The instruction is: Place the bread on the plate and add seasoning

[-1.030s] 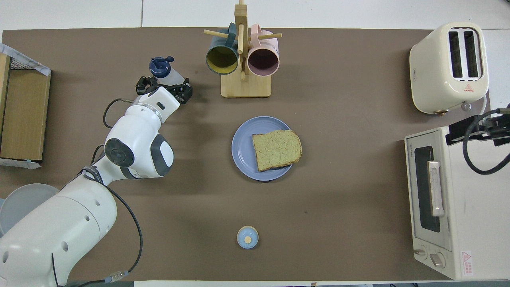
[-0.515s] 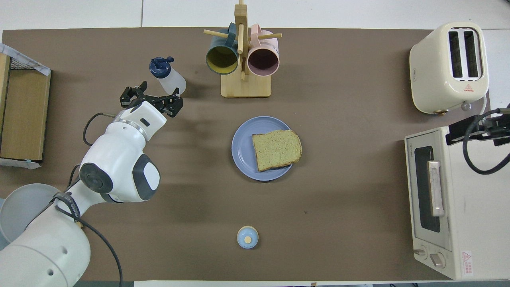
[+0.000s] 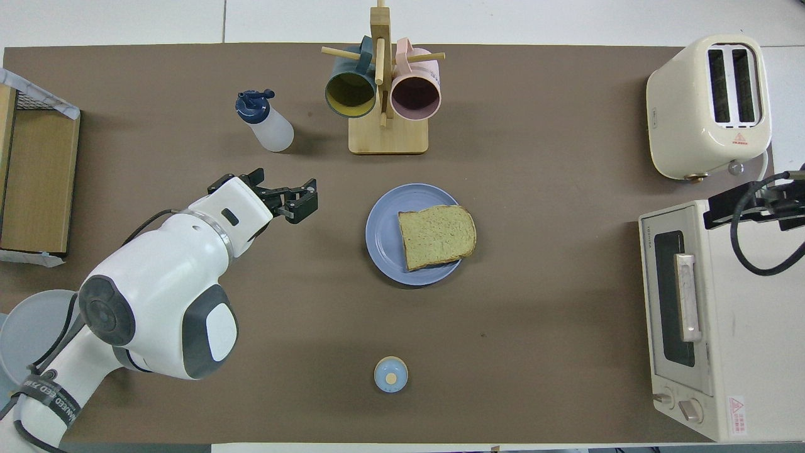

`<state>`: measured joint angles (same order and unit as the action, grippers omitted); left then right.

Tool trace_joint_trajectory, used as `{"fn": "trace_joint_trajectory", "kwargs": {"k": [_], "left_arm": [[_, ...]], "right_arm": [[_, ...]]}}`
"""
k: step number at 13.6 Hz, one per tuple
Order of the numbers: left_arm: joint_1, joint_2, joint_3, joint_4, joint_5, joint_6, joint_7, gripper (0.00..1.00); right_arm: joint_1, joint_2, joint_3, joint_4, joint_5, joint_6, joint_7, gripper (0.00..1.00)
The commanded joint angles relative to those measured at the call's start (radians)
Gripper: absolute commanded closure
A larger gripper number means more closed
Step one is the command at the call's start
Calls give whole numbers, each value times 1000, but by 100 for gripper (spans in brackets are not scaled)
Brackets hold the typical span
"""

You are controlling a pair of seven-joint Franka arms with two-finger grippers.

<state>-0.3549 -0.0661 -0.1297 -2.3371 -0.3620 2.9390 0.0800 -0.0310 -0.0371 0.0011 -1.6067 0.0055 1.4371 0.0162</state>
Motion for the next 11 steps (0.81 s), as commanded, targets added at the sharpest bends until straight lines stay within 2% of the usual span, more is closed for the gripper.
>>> {"fn": "trace_joint_trajectory", "kwargs": {"k": [1, 5, 9, 11], "left_arm": [[0, -44, 8, 43, -8, -156, -75, 0], [85, -44, 15, 240, 9, -498, -77, 0], [200, -38, 15, 410, 153, -800, -66, 0], [237, -32, 16, 494, 262, -970, -28, 0]], "right_arm": [[-15, 2, 10, 8, -1, -1, -18, 0], [-15, 2, 10, 8, -1, -1, -18, 0], [-15, 2, 10, 8, -1, -1, -18, 0], [-15, 2, 10, 8, -1, -1, -18, 0]]}}
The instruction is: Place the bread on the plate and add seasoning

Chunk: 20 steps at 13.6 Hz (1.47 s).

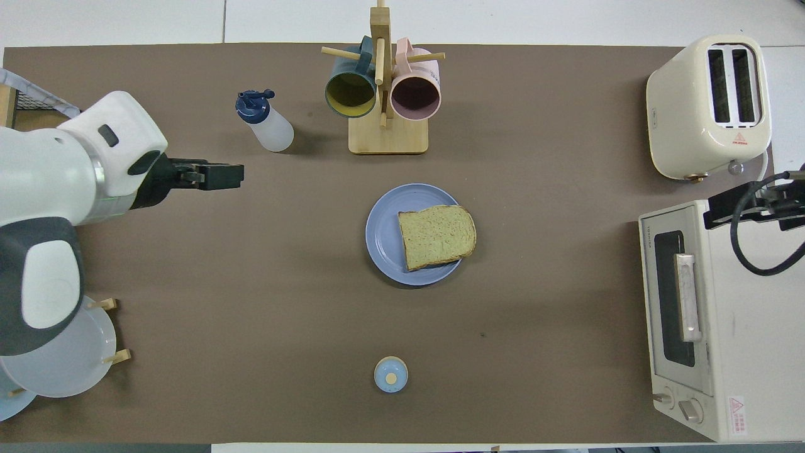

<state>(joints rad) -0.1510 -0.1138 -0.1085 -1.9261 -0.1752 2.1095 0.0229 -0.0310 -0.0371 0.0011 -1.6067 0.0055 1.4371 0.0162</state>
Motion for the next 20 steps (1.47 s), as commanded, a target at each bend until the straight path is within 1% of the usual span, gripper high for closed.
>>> {"fn": "trace_joint_trajectory", "kwargs": {"k": [1, 2, 4, 5, 6, 8, 11, 12, 13, 14, 15, 16, 17, 19, 20], "left_arm": [[47, 14, -3, 91, 100, -195, 54, 0], [71, 5, -2, 93, 115, -253, 78, 0], [77, -4, 0, 93, 143, -336, 77, 0], [77, -19, -3, 93, 179, -364, 75, 0], [71, -26, -3, 91, 216, -367, 74, 0], [73, -33, -3, 91, 230, -362, 65, 0], [70, -55, 6, 96, 230, -365, -64, 0], [76, -58, 7, 104, 237, -385, -96, 0], [76, -56, 10, 139, 232, -438, -136, 0], [70, -38, 30, 245, 233, -541, -147, 0], [67, 20, 42, 369, 229, -656, -144, 0], [64, 90, 47, 480, 229, -736, -144, 0], [64, 120, 49, 530, 232, -762, -144, 0], [57, 120, 59, 526, 235, -718, -132, 0], [50, 117, 76, 504, 229, -680, -126, 0]], "right_arm": [[-15, 3, 10, 8, -1, -1, -15, 0], [-15, 2, 10, 8, -1, -1, -18, 0], [-15, 3, 10, 8, -1, -1, -18, 0], [-15, 3, 10, 8, -1, -1, -18, 0], [-15, 2, 10, 8, -1, -1, -18, 0], [-15, 2, 10, 8, -1, -1, -18, 0], [-15, 2, 10, 8, -1, -1, -18, 0], [-15, 2, 10, 8, -1, -1, -18, 0], [-15, 3, 10, 8, -1, -1, -18, 0], [-15, 2, 10, 8, -1, -1, -15, 0], [-15, 2, 10, 8, -1, -1, -18, 0], [-15, 2, 10, 8, -1, -1, -18, 0], [-15, 2, 10, 8, -1, -1, -18, 0], [-15, 3, 10, 8, -1, -1, -18, 0], [-15, 2, 10, 8, -1, -1, -18, 0]]}}
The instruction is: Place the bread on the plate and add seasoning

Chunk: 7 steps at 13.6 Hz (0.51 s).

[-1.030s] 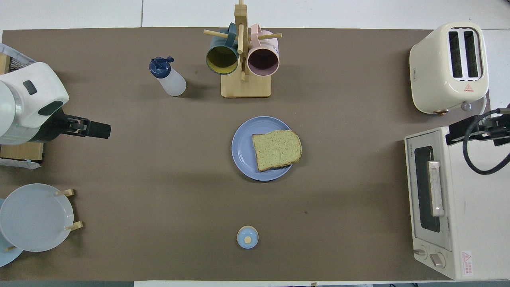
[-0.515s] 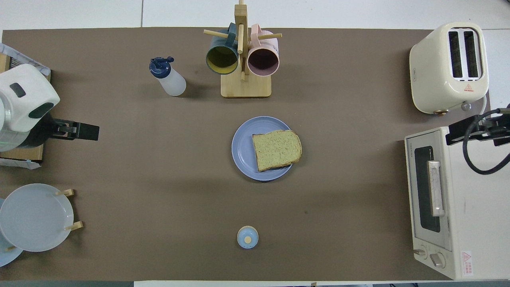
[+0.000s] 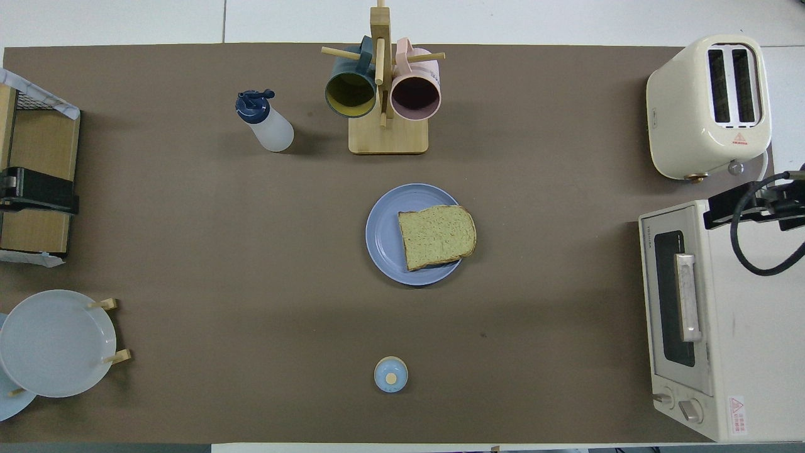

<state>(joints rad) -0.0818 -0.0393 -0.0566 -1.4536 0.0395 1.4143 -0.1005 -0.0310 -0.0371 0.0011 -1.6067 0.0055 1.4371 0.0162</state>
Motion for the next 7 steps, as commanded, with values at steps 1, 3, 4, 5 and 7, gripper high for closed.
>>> {"fn": "trace_joint_trajectory", "kwargs": {"k": [1, 3, 4, 5, 7], "left_arm": [[-18, 33, 24, -9, 10, 41, 2, 0], [-7, 4, 24, -103, -28, 110, 4, 0], [-7, -10, 24, -147, -48, 144, 4, 0], [-13, -23, 24, -187, -50, 181, 4, 0], [-16, -36, 24, -209, -53, 202, 4, 0]], "right_arm": [[-15, 2, 10, 8, -1, -1, -18, 0], [-15, 3, 10, 8, -1, -1, -18, 0], [-15, 2, 10, 8, -1, -1, -18, 0], [-15, 3, 10, 8, -1, -1, -18, 0], [-15, 3, 10, 8, -1, -1, -15, 0]]}}
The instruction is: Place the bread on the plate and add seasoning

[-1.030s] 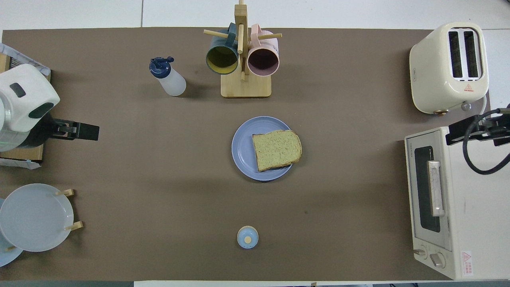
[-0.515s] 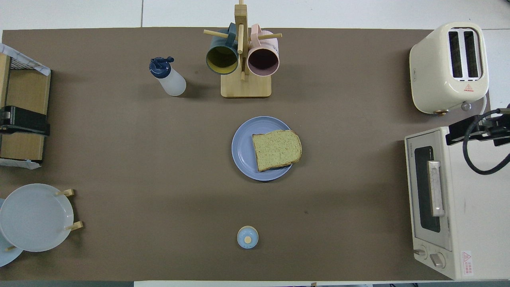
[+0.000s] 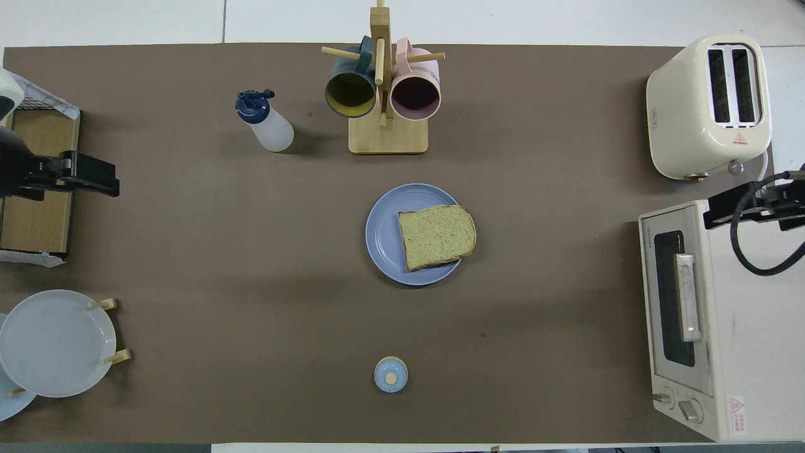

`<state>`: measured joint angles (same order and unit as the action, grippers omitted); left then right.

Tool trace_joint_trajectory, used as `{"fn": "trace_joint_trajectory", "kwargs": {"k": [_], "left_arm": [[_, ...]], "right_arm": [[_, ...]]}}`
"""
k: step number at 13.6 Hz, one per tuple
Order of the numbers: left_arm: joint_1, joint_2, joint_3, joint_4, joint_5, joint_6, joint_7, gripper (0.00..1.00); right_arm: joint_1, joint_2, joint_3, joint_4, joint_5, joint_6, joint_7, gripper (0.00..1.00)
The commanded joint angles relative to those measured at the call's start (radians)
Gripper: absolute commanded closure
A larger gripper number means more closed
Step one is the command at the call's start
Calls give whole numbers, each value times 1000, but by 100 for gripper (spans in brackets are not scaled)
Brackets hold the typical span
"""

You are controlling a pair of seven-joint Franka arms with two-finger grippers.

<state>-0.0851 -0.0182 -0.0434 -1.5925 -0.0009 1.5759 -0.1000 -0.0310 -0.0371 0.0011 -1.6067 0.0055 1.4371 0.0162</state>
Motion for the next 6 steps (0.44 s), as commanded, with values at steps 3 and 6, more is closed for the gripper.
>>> {"fn": "trace_joint_trajectory", "kwargs": {"k": [3, 6], "left_arm": [[-18, -42, 14, -35, -14, -13, 2, 0], [-18, -43, 13, -34, -14, -27, 0, 0]], "right_arm": [[-15, 2, 10, 8, -1, -1, -18, 0], [-15, 2, 10, 8, -1, -1, -18, 0]]}}
